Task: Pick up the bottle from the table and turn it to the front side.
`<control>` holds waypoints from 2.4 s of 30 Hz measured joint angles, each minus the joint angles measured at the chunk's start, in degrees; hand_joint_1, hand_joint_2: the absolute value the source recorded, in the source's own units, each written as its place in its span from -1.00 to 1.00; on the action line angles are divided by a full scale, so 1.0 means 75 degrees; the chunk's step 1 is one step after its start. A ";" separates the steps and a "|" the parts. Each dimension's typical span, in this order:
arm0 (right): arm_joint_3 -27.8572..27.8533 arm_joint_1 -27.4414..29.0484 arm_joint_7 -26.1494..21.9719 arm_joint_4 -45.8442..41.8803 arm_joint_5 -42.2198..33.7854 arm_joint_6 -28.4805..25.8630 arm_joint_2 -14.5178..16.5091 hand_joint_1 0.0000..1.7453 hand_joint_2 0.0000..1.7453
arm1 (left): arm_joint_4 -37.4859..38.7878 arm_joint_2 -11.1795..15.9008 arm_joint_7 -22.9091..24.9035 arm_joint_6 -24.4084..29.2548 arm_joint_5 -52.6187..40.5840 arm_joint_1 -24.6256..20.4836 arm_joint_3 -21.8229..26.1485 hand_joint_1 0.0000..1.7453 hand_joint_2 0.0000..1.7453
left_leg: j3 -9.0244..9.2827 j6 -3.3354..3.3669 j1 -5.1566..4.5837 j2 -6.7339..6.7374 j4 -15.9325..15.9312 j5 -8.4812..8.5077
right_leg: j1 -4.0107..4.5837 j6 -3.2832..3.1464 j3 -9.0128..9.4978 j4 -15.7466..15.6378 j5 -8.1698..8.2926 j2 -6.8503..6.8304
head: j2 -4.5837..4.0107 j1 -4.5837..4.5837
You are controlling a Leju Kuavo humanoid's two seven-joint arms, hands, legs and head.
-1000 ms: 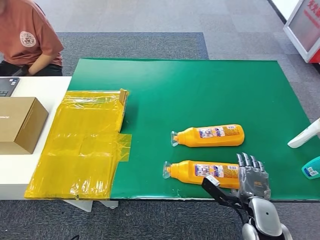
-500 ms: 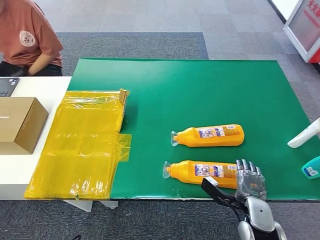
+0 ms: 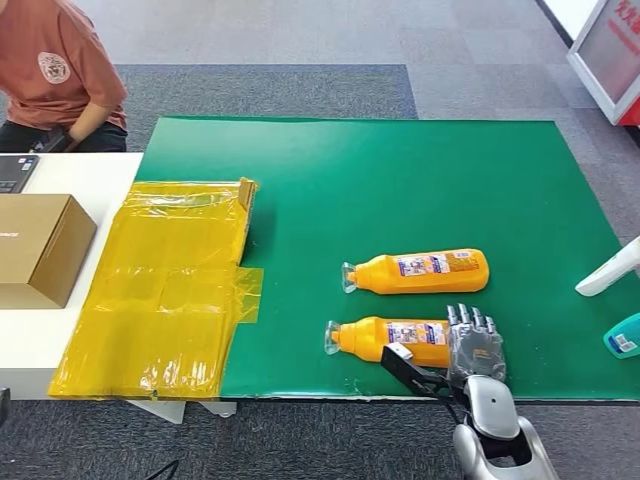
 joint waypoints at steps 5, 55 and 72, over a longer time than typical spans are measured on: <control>0.0193 -0.0116 0.0066 0.0186 0.0017 0.0015 -0.0105 1.00 1.00 | 0.0007 -0.0004 -0.0013 0.0063 -0.0011 0.0025 -0.0119 -1.00 1.00 | 0.0000 0.0000 0.0000 0.0000 0.0000 -0.0001 | 0.0000 0.0000 0.0000 0.0000 -0.0001 0.0000 | 0.0000 0.0000; 0.1820 -0.2587 -0.4081 0.0271 -0.9399 0.0237 0.1417 1.00 1.00 | 0.2414 0.1086 0.0522 0.1268 0.1045 -0.2660 -0.3155 -1.00 1.00 | 0.0020 -0.0019 0.0009 0.0001 -0.0001 0.0033 | 0.0010 -0.0023 0.0008 0.0019 0.0024 0.0001 | 0.0000 0.0001; 0.1881 -0.3401 -0.4483 0.1604 -0.8808 -0.0176 0.2017 1.00 1.00 | 0.4137 0.1160 0.0835 0.0604 0.1591 -0.3837 -0.5164 -1.00 1.00 | 0.0008 -0.0024 0.0008 0.0000 0.0000 0.0050 | 0.0010 -0.0026 -0.0005 0.0020 0.0040 0.0001 | 0.0000 -0.0001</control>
